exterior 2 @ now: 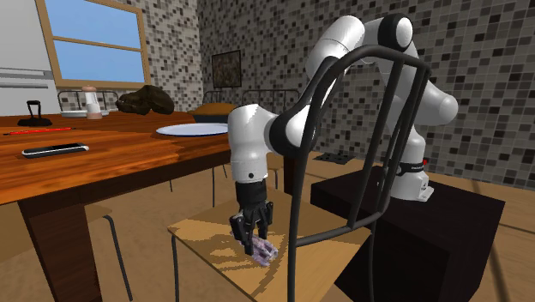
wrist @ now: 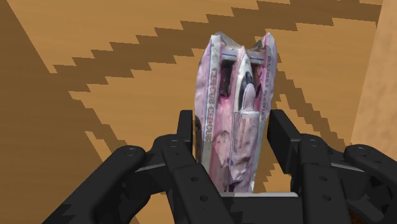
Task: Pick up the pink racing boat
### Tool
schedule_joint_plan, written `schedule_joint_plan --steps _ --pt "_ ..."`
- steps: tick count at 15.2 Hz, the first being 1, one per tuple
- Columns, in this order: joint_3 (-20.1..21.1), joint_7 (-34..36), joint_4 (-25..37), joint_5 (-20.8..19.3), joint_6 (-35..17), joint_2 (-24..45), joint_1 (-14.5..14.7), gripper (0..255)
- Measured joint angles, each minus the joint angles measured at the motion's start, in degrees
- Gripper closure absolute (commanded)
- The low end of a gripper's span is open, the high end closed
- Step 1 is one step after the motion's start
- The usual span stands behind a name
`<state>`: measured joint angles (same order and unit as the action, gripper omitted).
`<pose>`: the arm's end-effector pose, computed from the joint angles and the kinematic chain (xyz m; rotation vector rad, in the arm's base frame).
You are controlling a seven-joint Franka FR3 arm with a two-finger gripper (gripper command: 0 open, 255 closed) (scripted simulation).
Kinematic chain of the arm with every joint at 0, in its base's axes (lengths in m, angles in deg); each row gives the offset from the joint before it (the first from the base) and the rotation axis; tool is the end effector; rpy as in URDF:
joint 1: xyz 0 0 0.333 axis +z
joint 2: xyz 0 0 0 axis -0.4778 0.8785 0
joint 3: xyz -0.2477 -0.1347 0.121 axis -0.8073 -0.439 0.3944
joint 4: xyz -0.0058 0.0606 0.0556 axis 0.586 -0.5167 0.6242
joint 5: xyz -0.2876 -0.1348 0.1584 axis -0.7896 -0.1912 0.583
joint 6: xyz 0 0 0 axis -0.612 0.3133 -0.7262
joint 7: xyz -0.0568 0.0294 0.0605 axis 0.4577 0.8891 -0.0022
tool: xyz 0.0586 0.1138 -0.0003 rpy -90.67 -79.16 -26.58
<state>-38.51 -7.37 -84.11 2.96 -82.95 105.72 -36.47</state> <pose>0.6252 -0.0393 0.1765 -2.4448 1.6238 0.1382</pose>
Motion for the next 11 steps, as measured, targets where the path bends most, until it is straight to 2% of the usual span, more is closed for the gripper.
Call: schedule_joint_plan --steps 11 --pt "-0.37 1.09 -1.24 -0.52 3.62 -4.55 0.12 255"
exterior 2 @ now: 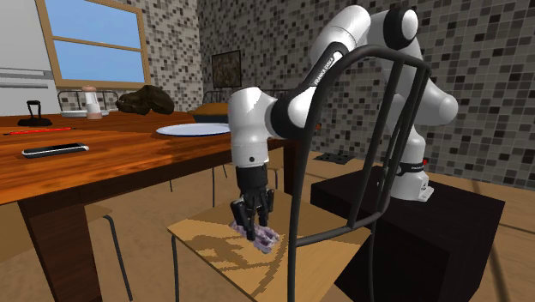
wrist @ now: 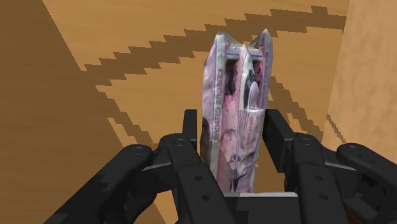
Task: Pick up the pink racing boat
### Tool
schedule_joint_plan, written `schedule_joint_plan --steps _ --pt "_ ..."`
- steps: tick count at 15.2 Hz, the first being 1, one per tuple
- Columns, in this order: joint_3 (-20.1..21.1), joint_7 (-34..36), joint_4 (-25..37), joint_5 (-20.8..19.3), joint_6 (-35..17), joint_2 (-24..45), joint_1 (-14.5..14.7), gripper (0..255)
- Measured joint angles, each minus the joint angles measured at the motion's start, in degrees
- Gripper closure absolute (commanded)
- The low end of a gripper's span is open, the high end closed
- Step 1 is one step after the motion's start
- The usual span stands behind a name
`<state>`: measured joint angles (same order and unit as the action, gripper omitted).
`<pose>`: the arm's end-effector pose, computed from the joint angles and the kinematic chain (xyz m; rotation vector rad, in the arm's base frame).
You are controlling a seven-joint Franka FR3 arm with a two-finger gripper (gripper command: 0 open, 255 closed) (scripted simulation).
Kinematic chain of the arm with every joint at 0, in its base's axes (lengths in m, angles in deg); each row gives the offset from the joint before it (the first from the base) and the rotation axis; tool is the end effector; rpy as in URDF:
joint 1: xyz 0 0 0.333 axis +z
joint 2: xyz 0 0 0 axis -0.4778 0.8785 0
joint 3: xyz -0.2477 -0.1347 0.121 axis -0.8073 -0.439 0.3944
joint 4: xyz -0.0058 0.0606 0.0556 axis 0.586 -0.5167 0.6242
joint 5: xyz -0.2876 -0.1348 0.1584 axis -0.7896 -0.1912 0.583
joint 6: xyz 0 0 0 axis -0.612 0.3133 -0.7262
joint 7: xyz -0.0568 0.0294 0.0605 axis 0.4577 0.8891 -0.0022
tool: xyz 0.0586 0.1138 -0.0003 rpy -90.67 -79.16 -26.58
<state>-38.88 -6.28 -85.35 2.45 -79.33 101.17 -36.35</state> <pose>0.6211 -0.0390 0.2125 -2.4471 1.6269 0.1463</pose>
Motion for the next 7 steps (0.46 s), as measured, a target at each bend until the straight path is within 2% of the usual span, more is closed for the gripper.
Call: schedule_joint_plan --steps 7 --pt "-0.26 0.9 0.0 -0.46 3.47 -3.52 0.01 255"
